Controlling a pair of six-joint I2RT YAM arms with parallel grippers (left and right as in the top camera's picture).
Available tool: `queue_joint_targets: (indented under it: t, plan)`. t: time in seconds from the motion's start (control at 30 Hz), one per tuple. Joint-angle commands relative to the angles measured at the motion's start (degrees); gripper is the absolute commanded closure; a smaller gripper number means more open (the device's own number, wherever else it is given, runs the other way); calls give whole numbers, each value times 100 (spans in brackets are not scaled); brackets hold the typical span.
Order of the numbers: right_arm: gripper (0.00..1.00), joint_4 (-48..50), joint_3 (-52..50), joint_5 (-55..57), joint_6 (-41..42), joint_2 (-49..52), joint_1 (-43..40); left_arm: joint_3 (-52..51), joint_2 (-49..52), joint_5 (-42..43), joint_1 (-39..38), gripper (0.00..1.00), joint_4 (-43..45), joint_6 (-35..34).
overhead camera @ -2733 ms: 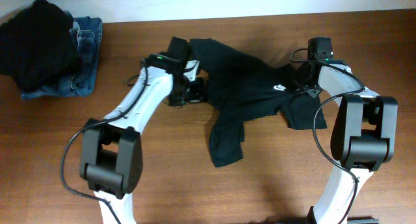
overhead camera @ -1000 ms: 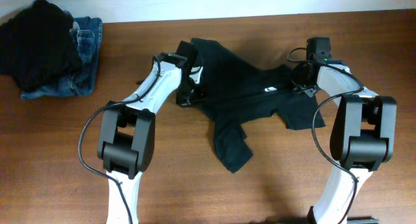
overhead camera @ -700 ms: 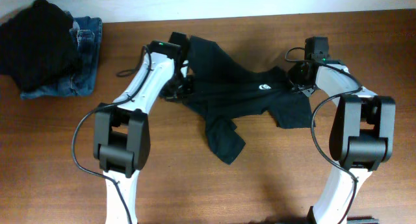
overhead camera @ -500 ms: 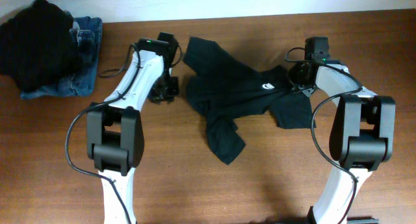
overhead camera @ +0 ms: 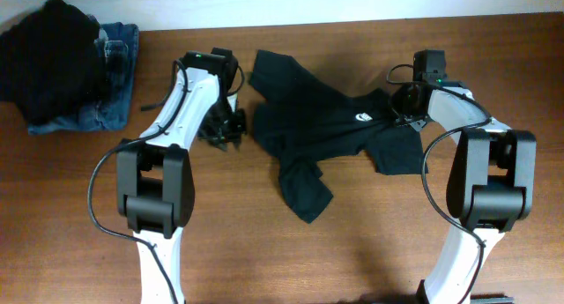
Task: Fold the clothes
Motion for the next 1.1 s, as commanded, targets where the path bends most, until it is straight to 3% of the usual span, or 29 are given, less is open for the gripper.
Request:
queue_joint_targets:
  t: [0.0,0.2,0.23,0.27,0.3,0.37,0.6,0.93,1.07]
  plan:
    - [82,-59,-72,258,37,76,-63,87,50,1143,-256,69,142,264]
    - [82,-72,-72,256,37,76,-63,-107,50,1174,-507,57,516,-35]
    - [82,-74,-72,256,39,76,-63,-175,50,1237,-542,42,599,-46]
    - [82,-74,-72,256,39,76,-63,-234,50,1305,-570,18,662,-46]
    - [82,-74,-72,256,39,76,-63,-308,50,1386,-597,7,748,-46]
    - [82,-85,-72,256,39,76,-63,-501,50,1510,-643,1,988,-48]
    - [82,-136,-72,256,37,76,-63,-1128,52,1569,-638,1,1593,-238]
    - [82,-138,-72,254,39,76,-52,-1167,52,1683,-643,1,2221,-238]
    - [82,-155,-72,258,37,76,-26,-1167,52,1917,-645,11,2356,-238]
